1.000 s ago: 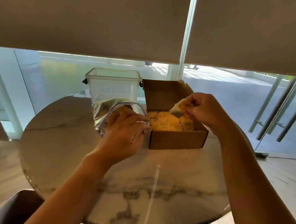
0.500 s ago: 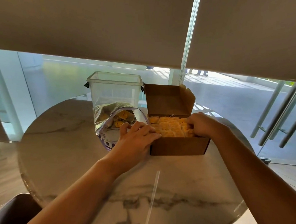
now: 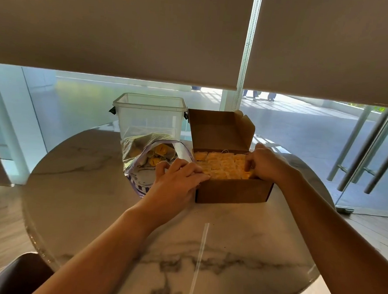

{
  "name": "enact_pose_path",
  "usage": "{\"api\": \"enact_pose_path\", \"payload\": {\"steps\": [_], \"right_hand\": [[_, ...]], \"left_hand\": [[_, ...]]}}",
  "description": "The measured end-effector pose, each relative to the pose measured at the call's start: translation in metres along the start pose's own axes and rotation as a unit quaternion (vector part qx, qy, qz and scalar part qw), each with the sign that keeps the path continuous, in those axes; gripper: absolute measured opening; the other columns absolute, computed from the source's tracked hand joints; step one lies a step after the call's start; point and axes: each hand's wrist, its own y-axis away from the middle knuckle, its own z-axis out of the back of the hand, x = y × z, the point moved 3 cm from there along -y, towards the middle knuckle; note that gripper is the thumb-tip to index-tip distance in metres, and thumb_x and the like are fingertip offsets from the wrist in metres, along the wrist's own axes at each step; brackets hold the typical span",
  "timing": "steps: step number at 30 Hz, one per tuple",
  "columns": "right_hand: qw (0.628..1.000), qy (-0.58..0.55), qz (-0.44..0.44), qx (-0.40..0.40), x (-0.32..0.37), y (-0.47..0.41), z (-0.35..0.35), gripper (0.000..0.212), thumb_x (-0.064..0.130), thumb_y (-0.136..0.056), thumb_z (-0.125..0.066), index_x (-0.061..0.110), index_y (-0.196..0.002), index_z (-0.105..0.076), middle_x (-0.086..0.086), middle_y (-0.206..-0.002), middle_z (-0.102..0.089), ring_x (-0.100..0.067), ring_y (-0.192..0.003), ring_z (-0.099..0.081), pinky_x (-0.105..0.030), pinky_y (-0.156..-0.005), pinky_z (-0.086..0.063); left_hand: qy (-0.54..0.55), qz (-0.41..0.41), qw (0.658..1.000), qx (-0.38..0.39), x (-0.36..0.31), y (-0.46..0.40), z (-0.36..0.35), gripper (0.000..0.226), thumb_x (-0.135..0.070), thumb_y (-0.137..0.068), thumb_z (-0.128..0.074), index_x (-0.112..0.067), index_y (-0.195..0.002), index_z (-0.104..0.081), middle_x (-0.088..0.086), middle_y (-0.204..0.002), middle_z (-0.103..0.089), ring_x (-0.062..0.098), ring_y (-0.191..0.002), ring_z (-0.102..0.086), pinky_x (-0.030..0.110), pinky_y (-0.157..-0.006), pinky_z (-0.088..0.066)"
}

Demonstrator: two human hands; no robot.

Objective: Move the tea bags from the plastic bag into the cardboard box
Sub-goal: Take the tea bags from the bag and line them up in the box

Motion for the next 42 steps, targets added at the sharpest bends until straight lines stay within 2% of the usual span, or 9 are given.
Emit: {"api": "enact_pose_path", "payload": {"steps": [7, 13, 16, 18, 24, 28, 32, 35, 42], "right_hand": [[0.996, -0.059, 0.015, -0.064, -0.001, -0.001, 0.011, 0.018, 0.014, -0.089, -0.061, 0.02, -0.103, -0.07, -0.007, -0.106, -0.044, -0.025, -0.106, -0.047, -0.026, -0.078, -0.038], [0.96, -0.214, 0.117, -0.137, 0.069, 0.03, 0.027, 0.018, 0.011, -0.088, -0.059, 0.02, -0.103, -0.066, 0.006, -0.101, -0.048, -0.007, -0.092, -0.047, -0.016, -0.077, -0.038], [0.935, -0.291, 0.18, -0.099, 0.12, 0.048, 0.028, 0.021, 0.011, -0.091, -0.055, 0.02, -0.108, -0.065, 0.01, -0.101, -0.054, 0.001, -0.086, -0.05, -0.011, -0.075, -0.045], [0.931, -0.299, 0.207, -0.038, 0.151, 0.047, 0.017, 0.029, 0.008, -0.093, -0.051, 0.018, -0.118, -0.061, 0.003, -0.115, -0.057, -0.006, -0.099, -0.054, -0.01, -0.077, -0.042], [0.956, -0.225, 0.175, 0.072, 0.208, -0.008, -0.02, 0.061, -0.007, -0.085, -0.049, 0.009, -0.142, -0.034, -0.009, -0.153, -0.016, -0.031, -0.141, -0.019, -0.036, -0.114, -0.024], [0.97, -0.185, 0.144, 0.062, 0.225, -0.05, -0.034, 0.049, 0.003, -0.086, -0.049, 0.006, -0.135, -0.042, -0.013, -0.146, -0.021, -0.035, -0.14, -0.01, -0.052, -0.115, -0.015], [0.98, -0.151, 0.109, 0.074, 0.239, -0.091, -0.058, 0.065, 0.043, -0.091, -0.044, 0.018, -0.147, -0.021, -0.007, -0.153, -0.014, -0.037, -0.142, 0.002, -0.067, -0.109, -0.011], [0.98, -0.154, 0.084, 0.093, 0.243, -0.11, -0.071, 0.073, 0.051, -0.089, -0.043, 0.024, -0.149, -0.011, -0.005, -0.157, -0.003, -0.038, -0.143, 0.013, -0.07, -0.107, -0.011], [0.983, -0.143, 0.09, 0.076, 0.25, -0.133, -0.079, 0.066, 0.044, -0.081, -0.043, 0.013, -0.139, -0.035, -0.017, -0.142, -0.041, -0.04, -0.135, -0.026, -0.059, -0.107, -0.026]], "left_hand": [[0.02, 0.0, 0.999, -0.029, 0.005, 0.004, 0.017, 0.033, -0.024, -0.083, -0.046, -0.032, -0.113, -0.058, -0.009, -0.117, -0.057, 0.016, -0.112, -0.04, 0.038, -0.09, -0.024], [-0.004, 0.14, 0.982, -0.129, 0.039, 0.026, 0.056, 0.03, -0.012, -0.065, -0.051, -0.027, -0.082, -0.07, -0.005, -0.121, -0.055, 0.024, -0.117, -0.038, 0.03, -0.083, -0.016], [0.013, 0.2, 0.974, -0.109, 0.062, 0.037, 0.049, 0.035, -0.007, -0.063, -0.057, -0.024, -0.09, -0.072, 0.001, -0.123, -0.058, 0.025, -0.115, -0.039, 0.039, -0.086, -0.025], [0.051, 0.222, 0.968, -0.101, 0.068, 0.039, 0.044, 0.048, 0.003, -0.066, -0.057, -0.019, -0.106, -0.069, 0.006, -0.12, -0.06, 0.027, -0.108, -0.043, 0.047, -0.083, -0.041], [0.084, 0.211, 0.964, -0.14, 0.067, 0.034, 0.047, 0.061, 0.02, -0.067, -0.047, -0.008, -0.12, -0.061, 0.012, -0.116, -0.063, 0.021, -0.103, -0.04, 0.036, -0.082, -0.042], [0.093, 0.223, 0.959, -0.149, 0.07, 0.032, 0.047, 0.045, -0.002, -0.084, -0.037, -0.013, -0.12, -0.062, 0.007, -0.116, -0.065, 0.018, -0.104, -0.041, 0.039, -0.082, -0.045], [0.095, 0.209, 0.959, -0.163, 0.075, 0.029, 0.049, 0.047, -0.008, -0.085, -0.03, -0.01, -0.117, -0.064, 0.009, -0.111, -0.067, 0.016, -0.102, -0.042, 0.028, -0.084, -0.043], [0.101, 0.205, 0.959, -0.165, 0.081, 0.031, 0.05, 0.05, -0.004, -0.081, -0.029, -0.009, -0.116, -0.064, 0.009, -0.11, -0.066, 0.014, -0.102, -0.041, 0.014, -0.087, -0.034], [0.108, 0.22, 0.956, -0.16, 0.085, 0.031, 0.048, 0.053, -0.007, -0.079, -0.027, -0.011, -0.118, -0.063, 0.009, -0.114, -0.065, 0.011, -0.104, -0.04, 0.008, -0.09, -0.028]]}}
